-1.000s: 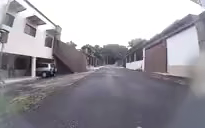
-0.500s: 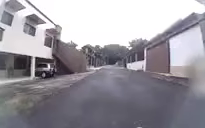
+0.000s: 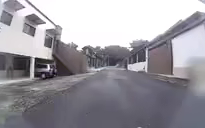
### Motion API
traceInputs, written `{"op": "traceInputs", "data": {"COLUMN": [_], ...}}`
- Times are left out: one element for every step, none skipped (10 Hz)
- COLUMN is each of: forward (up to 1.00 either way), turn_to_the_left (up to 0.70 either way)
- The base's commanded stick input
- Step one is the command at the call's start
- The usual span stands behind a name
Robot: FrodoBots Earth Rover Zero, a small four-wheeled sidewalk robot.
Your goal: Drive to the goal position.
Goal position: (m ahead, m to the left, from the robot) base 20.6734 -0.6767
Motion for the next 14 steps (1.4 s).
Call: {"op": "traceInputs", "data": {"forward": [0.5, 0.5, 0.5, 0.5, 0.5, 0.5, 0.5, 0.5, 0.5, 0.5, 0.5, 0.5, 0.5, 0.5], "turn_to_the_left": [-0.47, -0.5, -0.5, -0.26, 0.0, 0.0, 0.0, 0.0, 0.0, 0.0, 0.0, 0.0, 0.0, 0.0]}}
